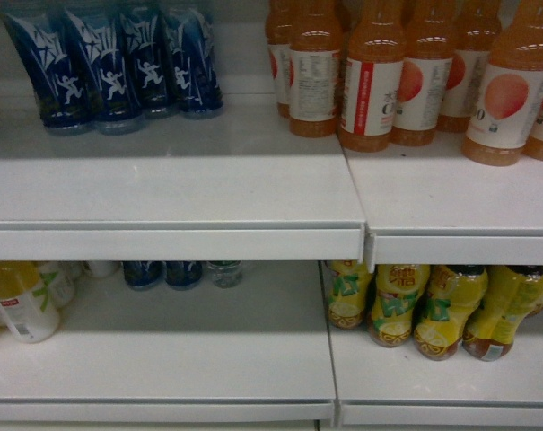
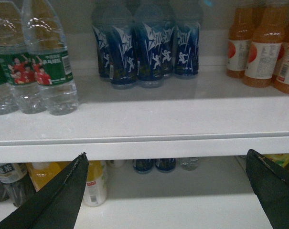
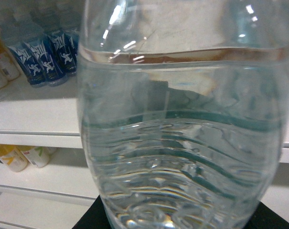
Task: Move water from second to third shelf
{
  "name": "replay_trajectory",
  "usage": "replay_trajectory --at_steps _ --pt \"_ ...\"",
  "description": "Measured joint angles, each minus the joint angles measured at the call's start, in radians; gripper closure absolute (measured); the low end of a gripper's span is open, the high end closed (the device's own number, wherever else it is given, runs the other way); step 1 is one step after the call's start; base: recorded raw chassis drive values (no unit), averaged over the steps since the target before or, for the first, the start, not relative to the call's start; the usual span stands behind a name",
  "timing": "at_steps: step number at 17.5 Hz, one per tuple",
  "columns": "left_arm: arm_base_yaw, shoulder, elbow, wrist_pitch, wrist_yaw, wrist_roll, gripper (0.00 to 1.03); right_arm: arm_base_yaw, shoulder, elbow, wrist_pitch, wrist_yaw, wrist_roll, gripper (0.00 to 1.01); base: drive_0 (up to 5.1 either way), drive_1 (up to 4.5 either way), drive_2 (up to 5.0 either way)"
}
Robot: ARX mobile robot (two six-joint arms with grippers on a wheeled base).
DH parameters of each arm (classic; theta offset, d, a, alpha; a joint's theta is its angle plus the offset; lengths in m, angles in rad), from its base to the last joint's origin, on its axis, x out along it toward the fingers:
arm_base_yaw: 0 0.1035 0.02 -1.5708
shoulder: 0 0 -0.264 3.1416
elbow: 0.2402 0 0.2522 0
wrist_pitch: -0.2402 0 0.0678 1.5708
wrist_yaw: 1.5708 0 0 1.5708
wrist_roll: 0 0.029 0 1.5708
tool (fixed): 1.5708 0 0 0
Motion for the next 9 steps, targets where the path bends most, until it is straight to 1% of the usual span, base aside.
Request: replay_trajectory --at_steps 9 --pt "0.000 0.000 0.000 0.002 0.001 0.000 0.05 0.000 0.001 0.000 -0.003 0.003 0.000 0.63 -5.1 2.40 2.4"
